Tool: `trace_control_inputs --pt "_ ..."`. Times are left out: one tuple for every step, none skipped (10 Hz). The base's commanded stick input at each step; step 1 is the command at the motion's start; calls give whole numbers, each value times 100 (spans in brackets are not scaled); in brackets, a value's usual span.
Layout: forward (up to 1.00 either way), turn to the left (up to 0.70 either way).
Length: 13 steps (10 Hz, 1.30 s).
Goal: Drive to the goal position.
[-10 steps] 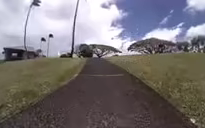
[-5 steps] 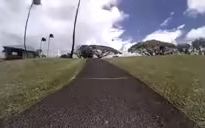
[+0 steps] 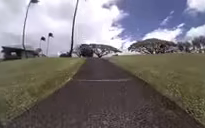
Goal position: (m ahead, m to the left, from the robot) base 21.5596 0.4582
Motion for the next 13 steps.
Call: trace_control_inputs --pt "70 0" --pt "70 0" --pt "70 0" --pt "70 0" --pt "70 0" --pt "70 0" --pt "70 0" --pt "70 0" --pt "70 0" --pt "70 0" --pt "70 0" --pt "70 0" --pt "70 0"
